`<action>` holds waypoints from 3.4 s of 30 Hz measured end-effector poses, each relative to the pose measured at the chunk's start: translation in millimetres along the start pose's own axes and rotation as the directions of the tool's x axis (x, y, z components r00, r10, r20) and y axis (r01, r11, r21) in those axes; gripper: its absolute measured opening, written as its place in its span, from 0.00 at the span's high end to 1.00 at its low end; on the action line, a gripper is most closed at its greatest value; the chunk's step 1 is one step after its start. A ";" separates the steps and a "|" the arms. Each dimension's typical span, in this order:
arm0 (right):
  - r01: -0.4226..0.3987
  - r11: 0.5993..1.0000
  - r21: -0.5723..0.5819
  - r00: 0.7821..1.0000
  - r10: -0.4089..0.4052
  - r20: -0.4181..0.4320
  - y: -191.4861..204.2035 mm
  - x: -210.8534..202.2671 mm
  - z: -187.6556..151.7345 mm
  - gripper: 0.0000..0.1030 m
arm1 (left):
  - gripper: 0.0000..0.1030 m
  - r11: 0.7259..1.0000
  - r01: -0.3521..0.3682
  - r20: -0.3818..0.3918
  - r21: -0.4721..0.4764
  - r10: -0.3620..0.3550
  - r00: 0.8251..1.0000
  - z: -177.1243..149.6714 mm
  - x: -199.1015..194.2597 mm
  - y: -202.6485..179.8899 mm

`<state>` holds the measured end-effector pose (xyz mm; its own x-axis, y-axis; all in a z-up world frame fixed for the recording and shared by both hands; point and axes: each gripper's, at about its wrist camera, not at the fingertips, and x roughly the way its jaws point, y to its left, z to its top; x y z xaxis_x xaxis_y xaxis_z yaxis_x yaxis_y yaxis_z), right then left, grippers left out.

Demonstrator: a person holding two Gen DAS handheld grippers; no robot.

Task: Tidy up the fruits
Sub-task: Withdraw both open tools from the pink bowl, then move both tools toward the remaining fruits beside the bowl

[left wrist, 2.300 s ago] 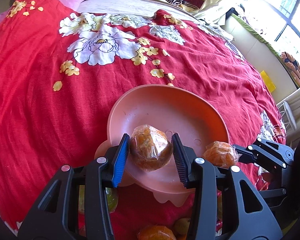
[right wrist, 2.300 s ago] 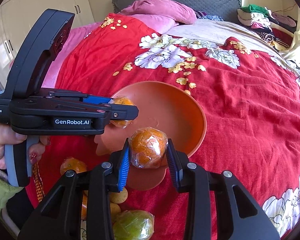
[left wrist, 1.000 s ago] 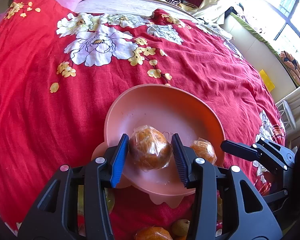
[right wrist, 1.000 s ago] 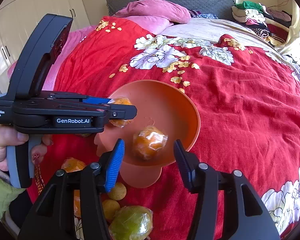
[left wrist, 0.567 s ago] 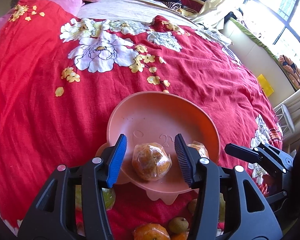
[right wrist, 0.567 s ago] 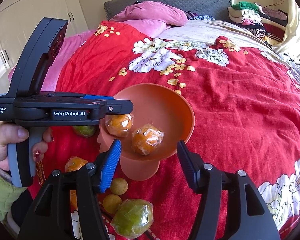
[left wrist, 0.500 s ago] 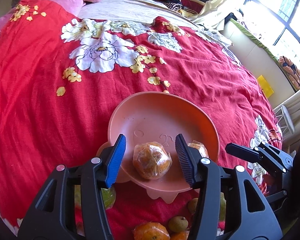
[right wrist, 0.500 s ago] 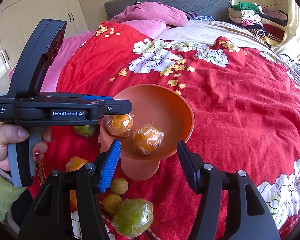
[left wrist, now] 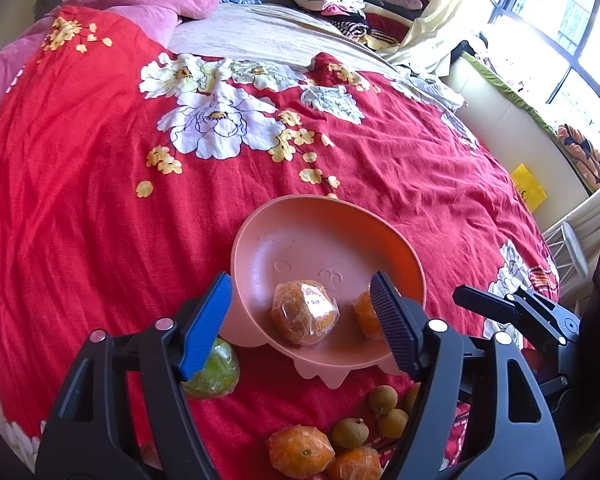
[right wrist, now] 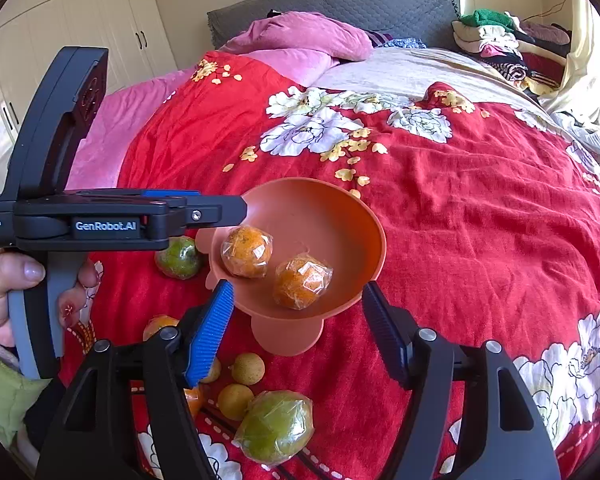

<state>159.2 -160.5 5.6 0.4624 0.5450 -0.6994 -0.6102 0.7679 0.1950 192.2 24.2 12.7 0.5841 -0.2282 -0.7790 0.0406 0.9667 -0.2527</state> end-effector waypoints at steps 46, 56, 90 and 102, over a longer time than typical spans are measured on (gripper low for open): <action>0.063 0.998 0.016 0.996 -0.064 0.068 7.9 -48.3 -10.7 0.09 | 0.10 0.998 -0.056 0.083 -0.025 0.058 0.995 -37.1 -69.4 9.4; 0.066 0.998 -0.001 0.996 -0.066 0.059 13.4 -55.5 -19.0 0.09 | 0.10 0.998 -0.060 0.076 -0.029 0.062 0.995 -49.9 -75.2 12.5; 0.055 0.998 -0.032 0.998 -0.056 -0.042 26.4 -50.7 -67.8 0.09 | 0.10 0.998 -0.066 -0.030 -0.007 0.066 0.997 -98.7 -62.4 1.4; 0.058 0.998 -0.036 0.996 -0.061 -0.071 24.8 -45.5 -78.0 0.09 | 0.10 0.999 -0.043 -0.066 -0.009 0.043 0.997 -108.1 -52.2 -4.1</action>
<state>72.8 -192.5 -11.4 0.4517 0.4718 -0.7572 -0.6048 0.7859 0.1289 73.9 19.6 -7.6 0.5304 -0.1940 -0.8252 0.0078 0.9746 -0.2240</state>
